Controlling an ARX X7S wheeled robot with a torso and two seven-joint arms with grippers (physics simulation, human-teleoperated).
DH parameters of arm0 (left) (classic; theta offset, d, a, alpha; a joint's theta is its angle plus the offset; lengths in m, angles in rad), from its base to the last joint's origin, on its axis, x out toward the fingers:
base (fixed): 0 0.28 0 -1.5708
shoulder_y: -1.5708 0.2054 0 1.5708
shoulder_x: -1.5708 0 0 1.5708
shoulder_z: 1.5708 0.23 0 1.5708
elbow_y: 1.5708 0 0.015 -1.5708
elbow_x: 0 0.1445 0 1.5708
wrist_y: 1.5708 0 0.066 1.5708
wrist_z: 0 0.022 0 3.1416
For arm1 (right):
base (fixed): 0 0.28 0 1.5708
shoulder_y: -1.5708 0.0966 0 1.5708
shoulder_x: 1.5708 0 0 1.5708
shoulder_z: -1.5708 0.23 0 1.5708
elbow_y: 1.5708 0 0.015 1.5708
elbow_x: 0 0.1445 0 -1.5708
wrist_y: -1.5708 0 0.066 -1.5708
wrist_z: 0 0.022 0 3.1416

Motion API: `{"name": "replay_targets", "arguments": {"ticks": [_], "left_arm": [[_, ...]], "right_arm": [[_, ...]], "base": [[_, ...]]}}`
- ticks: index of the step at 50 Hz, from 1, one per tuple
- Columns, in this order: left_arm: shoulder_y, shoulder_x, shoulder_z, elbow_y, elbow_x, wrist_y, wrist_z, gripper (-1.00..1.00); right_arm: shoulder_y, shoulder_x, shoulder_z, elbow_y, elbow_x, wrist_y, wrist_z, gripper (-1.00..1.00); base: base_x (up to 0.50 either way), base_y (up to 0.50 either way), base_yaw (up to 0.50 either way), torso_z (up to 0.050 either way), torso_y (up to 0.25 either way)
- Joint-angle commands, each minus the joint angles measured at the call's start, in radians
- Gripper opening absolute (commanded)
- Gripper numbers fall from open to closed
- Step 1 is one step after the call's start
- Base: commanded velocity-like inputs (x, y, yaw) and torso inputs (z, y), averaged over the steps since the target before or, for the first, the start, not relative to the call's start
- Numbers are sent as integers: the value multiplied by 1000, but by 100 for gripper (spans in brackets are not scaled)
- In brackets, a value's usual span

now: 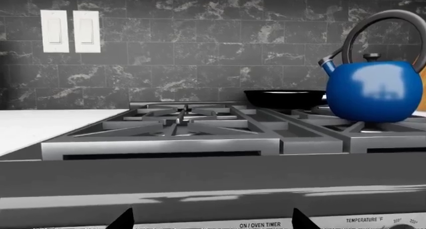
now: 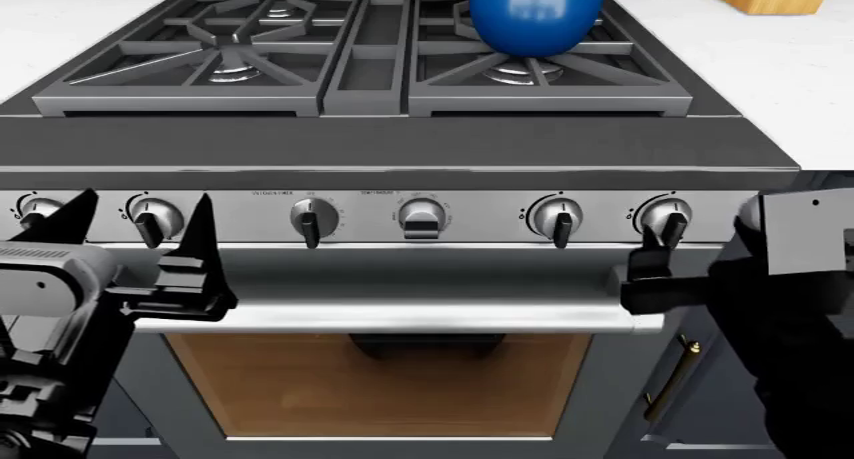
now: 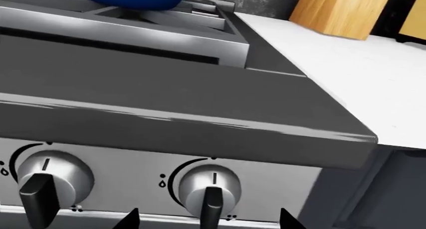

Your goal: Pick the kettle from the counter and place it on a stove burner. Then turn the burner on.

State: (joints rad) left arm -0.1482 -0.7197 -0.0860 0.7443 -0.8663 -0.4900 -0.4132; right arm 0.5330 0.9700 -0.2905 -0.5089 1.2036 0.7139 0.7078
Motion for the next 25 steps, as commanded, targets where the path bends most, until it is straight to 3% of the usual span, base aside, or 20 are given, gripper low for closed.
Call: {"name": "replay_targets", "arguments": {"ticks": [1,25], "left_arm": [[-3,0,8,-5,4,2,4,100],[-14,0,18,-16,8,3,2,100]], "right_arm": [[42,-24,-30,33,-19,23,-16,100],[68,-70,-65,112,-51,30,-40,100]], "base": [[0,0,0,0,0],[0,0,0,0,0]]}}
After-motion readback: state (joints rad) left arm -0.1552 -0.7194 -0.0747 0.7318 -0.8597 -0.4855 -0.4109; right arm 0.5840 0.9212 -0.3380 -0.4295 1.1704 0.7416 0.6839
